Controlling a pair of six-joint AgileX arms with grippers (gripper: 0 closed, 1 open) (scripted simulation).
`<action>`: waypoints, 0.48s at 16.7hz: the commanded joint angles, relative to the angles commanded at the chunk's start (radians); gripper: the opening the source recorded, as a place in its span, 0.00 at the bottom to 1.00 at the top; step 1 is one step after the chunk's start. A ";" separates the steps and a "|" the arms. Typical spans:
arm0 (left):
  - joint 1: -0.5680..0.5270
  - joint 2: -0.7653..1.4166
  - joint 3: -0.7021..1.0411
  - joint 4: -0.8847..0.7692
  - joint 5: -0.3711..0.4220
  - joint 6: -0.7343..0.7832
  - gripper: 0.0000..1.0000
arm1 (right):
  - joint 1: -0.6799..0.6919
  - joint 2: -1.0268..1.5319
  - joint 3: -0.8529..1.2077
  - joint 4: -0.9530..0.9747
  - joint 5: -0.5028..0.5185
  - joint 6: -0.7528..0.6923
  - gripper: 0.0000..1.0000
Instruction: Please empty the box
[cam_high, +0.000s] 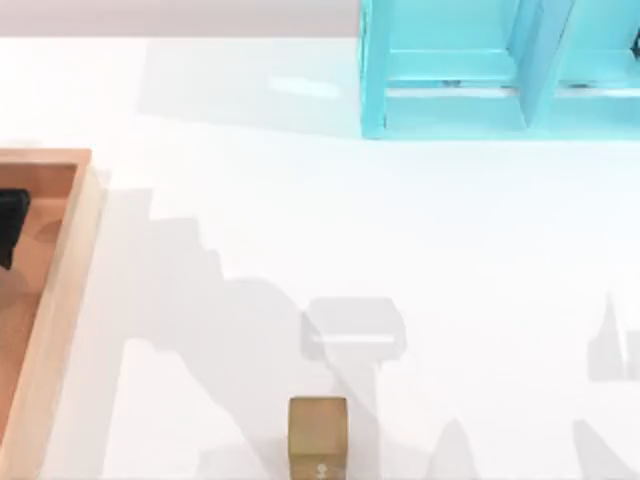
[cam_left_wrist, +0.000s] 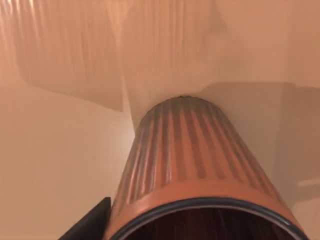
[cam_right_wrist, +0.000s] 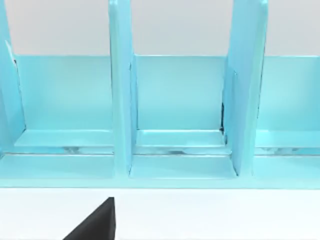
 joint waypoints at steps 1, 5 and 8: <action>0.000 0.000 0.000 0.000 0.000 0.000 0.85 | 0.000 0.000 0.000 0.000 0.000 0.000 1.00; 0.000 0.000 0.000 0.000 0.000 0.000 0.55 | 0.000 0.000 0.000 0.000 0.000 0.000 1.00; 0.000 0.000 0.000 0.000 0.000 0.000 0.32 | 0.000 0.000 0.000 0.000 0.000 0.000 1.00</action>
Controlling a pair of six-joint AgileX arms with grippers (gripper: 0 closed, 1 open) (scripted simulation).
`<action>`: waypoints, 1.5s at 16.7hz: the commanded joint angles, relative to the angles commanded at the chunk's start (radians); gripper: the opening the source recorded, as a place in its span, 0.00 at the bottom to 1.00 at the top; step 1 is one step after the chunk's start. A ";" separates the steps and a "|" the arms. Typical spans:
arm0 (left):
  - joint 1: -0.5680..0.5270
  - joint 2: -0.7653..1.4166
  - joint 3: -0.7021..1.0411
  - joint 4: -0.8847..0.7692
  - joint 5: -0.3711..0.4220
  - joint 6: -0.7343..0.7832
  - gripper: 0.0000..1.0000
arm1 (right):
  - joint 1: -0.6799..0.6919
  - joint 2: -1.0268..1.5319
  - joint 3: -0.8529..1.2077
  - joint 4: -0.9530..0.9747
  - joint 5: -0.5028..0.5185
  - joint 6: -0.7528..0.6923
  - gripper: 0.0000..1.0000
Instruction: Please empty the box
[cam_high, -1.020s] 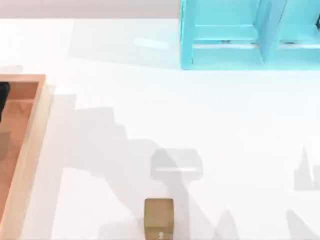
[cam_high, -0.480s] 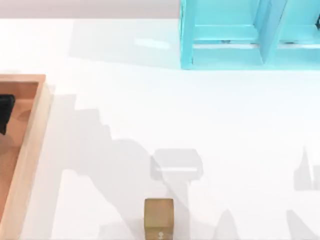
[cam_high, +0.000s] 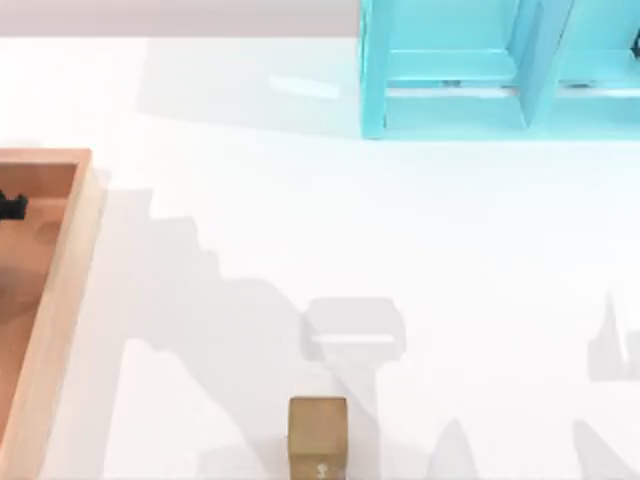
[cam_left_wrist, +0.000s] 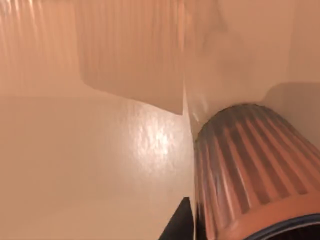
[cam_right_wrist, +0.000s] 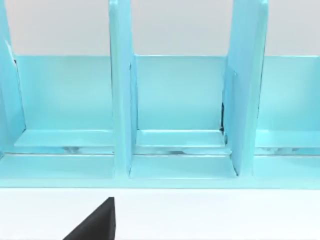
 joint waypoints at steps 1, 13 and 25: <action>0.000 0.000 0.000 0.000 0.000 0.000 0.25 | 0.000 0.000 0.000 0.000 0.000 0.000 1.00; -0.001 -0.003 0.000 0.000 0.000 0.001 0.00 | 0.000 0.000 0.000 0.000 0.000 0.000 1.00; -0.015 -0.020 0.355 -0.128 -0.059 -0.032 0.00 | 0.000 0.000 0.000 0.000 0.000 0.000 1.00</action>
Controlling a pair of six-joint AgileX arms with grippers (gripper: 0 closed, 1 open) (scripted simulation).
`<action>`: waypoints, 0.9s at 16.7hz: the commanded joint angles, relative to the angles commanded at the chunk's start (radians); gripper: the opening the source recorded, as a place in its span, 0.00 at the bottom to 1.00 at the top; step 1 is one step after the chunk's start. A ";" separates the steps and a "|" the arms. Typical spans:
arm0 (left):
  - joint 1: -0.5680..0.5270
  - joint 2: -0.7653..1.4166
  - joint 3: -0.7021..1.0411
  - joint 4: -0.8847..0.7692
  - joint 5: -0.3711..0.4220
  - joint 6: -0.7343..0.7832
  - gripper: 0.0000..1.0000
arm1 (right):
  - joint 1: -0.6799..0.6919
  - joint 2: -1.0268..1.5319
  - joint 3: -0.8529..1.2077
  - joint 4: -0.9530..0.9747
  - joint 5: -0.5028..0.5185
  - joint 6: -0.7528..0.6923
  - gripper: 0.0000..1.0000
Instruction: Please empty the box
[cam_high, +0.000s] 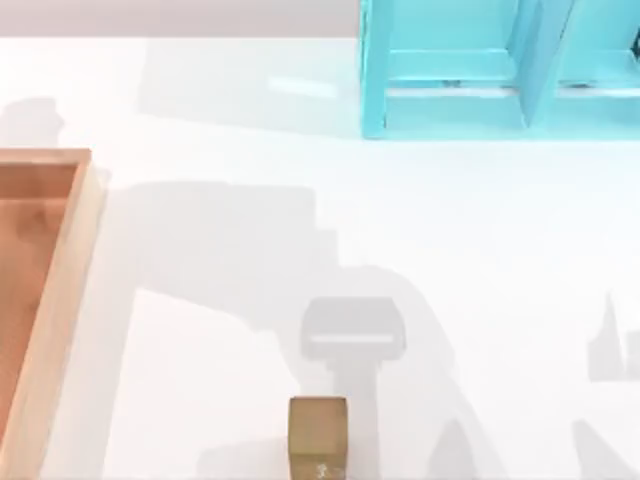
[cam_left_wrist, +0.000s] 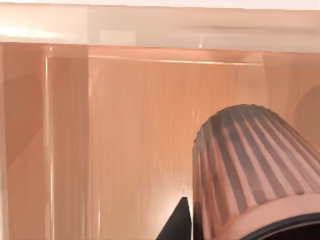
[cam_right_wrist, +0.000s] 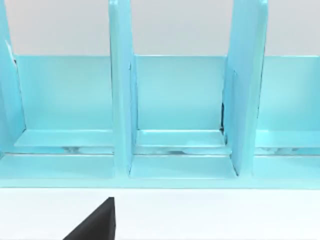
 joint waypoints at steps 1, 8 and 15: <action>-0.004 -0.003 0.031 -0.037 0.000 0.005 0.00 | 0.000 0.000 0.000 0.000 0.000 0.000 1.00; 0.004 -0.025 0.108 -0.342 0.044 0.026 0.00 | 0.000 0.000 0.000 0.000 0.000 0.000 1.00; 0.003 -0.021 0.103 -0.373 0.057 0.028 0.00 | 0.000 0.000 0.000 0.000 0.000 0.000 1.00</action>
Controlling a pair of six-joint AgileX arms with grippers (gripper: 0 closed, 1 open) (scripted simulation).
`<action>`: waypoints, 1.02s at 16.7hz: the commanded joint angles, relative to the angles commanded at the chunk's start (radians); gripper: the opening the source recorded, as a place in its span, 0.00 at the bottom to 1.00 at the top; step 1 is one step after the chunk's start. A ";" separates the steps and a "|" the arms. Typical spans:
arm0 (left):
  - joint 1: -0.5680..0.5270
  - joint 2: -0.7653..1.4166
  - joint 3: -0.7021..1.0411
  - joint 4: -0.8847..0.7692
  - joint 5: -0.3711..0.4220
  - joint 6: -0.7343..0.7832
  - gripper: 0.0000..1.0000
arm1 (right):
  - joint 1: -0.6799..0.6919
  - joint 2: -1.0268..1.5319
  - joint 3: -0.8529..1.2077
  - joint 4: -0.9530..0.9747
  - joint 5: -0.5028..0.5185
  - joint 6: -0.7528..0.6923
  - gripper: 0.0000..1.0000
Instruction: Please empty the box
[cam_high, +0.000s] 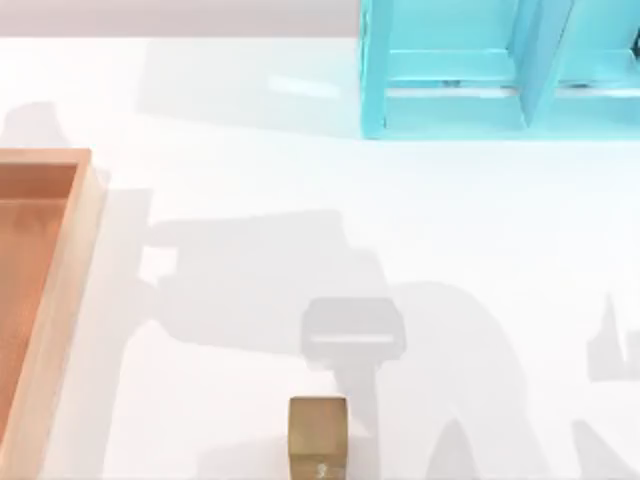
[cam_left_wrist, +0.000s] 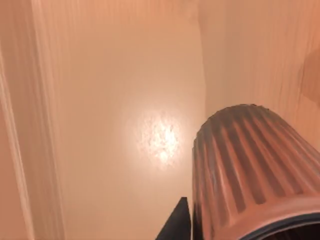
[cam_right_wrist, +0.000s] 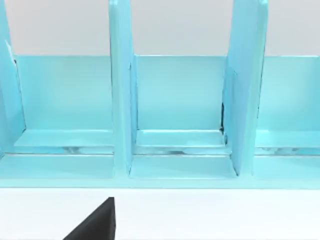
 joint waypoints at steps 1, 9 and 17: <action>-0.012 0.008 0.001 0.002 0.000 -0.011 0.00 | 0.000 0.000 0.000 0.000 0.000 0.000 1.00; -0.393 0.123 -0.020 0.149 -0.005 -0.369 0.00 | 0.000 0.000 0.000 0.000 0.000 0.000 1.00; -0.575 0.195 -0.057 0.253 -0.004 -0.572 0.00 | 0.000 0.000 0.000 0.000 0.000 0.000 1.00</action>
